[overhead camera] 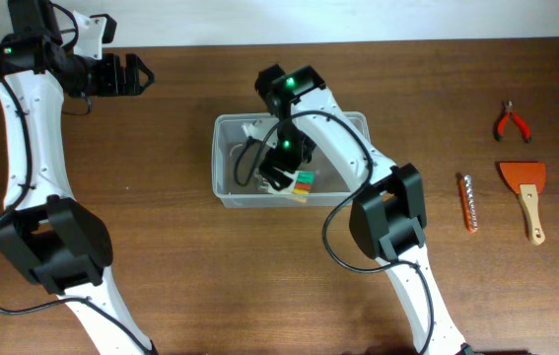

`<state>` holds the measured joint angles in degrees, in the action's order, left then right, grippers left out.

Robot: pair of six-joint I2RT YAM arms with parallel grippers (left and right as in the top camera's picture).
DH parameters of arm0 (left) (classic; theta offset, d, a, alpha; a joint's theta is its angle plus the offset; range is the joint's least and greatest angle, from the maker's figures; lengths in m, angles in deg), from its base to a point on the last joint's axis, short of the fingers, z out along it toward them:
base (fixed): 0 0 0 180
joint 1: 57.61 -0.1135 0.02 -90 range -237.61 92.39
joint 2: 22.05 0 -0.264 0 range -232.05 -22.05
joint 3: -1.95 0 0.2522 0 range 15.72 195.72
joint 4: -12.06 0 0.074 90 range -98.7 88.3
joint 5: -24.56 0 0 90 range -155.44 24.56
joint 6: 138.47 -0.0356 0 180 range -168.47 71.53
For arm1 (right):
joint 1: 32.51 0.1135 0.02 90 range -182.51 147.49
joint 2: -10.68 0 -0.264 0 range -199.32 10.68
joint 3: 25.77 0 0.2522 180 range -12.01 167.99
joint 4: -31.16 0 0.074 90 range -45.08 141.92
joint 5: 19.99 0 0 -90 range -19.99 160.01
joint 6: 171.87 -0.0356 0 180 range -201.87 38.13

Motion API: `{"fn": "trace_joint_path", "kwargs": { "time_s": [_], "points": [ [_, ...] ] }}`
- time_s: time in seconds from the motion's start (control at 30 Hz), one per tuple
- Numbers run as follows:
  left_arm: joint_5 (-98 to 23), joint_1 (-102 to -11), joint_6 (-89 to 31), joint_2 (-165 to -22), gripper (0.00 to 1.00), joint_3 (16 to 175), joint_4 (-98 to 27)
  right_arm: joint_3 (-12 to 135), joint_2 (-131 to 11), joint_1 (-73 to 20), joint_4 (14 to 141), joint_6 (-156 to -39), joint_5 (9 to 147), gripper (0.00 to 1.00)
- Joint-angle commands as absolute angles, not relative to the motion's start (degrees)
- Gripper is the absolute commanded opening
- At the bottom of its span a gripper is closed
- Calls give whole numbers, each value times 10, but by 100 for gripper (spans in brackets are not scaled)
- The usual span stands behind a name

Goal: Pack container
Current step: 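Open the right gripper and move it back right to the socket rail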

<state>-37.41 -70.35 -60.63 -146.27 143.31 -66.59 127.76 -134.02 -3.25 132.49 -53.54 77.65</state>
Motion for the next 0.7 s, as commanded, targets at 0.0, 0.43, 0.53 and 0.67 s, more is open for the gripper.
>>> {"fn": "trace_joint_path", "kwargs": {
  "time_s": [0.0, 0.43, 0.53, 0.67],
  "points": [
    [-374, -705, -601, -1462, 99, 1442, -665, 1372, -1293, -47, 1351, -559, 784, 99],
    [-374, -705, -601, -1462, 99, 1442, -665, 1516, -1174, -183, 1423, -707, 769, 99],
    [-374, -705, -601, -1462, 99, 1442, -665, 1464, -1111, -219, 1423, -713, 766, 99],
    [-374, -705, -601, -1462, 99, 1442, -665, 1308, -1001, -270, 1423, -712, 719, 99]
  ]
}}
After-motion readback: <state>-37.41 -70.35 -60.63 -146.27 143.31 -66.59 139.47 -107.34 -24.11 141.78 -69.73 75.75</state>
